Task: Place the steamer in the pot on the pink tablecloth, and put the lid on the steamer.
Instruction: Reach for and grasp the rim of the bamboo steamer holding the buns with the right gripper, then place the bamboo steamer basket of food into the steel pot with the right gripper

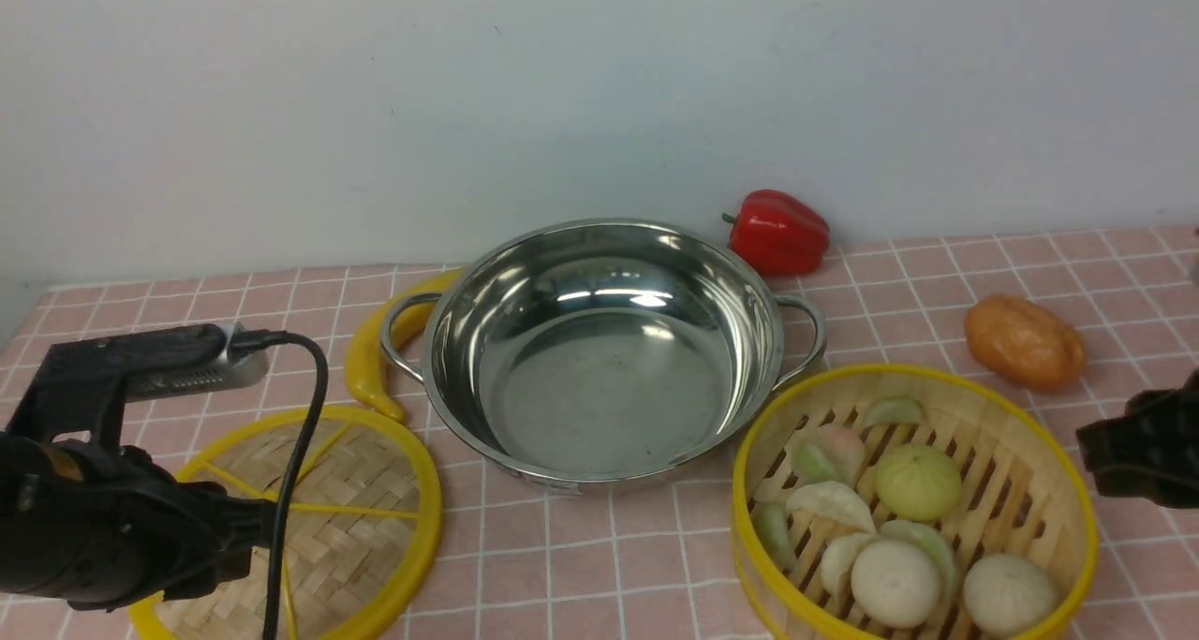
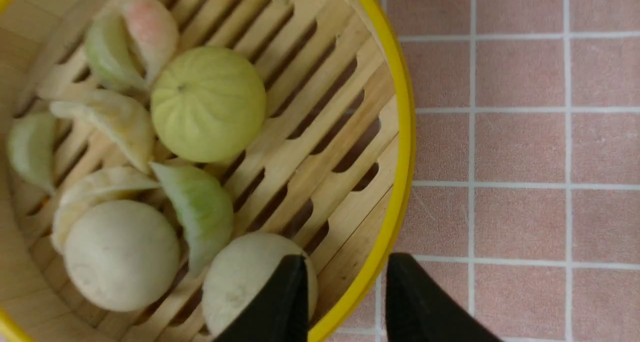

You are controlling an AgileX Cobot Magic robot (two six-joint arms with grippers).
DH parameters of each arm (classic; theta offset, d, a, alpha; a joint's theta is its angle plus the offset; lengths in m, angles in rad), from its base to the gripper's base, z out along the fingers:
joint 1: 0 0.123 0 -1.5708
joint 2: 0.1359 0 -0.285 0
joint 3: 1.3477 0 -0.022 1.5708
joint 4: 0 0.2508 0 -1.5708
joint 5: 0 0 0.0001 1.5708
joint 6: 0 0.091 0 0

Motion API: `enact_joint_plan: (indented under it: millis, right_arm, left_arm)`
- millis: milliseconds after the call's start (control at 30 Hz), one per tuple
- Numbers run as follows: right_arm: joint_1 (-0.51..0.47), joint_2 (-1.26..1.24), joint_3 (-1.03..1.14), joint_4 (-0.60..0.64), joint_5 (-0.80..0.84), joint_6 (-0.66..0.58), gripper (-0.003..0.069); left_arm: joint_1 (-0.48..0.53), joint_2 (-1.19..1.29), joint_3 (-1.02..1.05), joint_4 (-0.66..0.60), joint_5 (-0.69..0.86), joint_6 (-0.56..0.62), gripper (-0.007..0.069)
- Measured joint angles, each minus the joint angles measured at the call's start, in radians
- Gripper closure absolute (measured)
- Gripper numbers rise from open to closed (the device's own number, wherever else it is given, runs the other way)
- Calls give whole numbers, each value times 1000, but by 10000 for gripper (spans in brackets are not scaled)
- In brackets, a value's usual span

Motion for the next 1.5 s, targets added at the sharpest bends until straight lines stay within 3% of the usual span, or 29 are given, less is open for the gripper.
enact_joint_plan:
  millis: [833, 967, 1000, 1067, 1133, 1500]
  right_arm:
    - [0, 319, -2, -126, -282, 88, 419]
    - [0, 363, -2, -130, -292, 91, 461]
    - [0, 384, -2, -131, -281, 92, 514]
    - [0, 385, -5, -129, -275, 93, 549]
    - [0, 384, -22, -139, -221, 91, 603]
    - [1, 224, -293, -154, 266, 20, 602]
  left_arm:
    - [0, 1, 0, -5, 1, 0, 382]
    - [0, 1, 0, -5, 1, 0, 382]
    - [0, 1, 0, -5, 1, 0, 382]
    - [0, 1, 0, -5, 1, 0, 382]
    - [0, 1, 0, -5, 1, 0, 382]
    - [0, 1, 0, -6, 12, 17, 382]
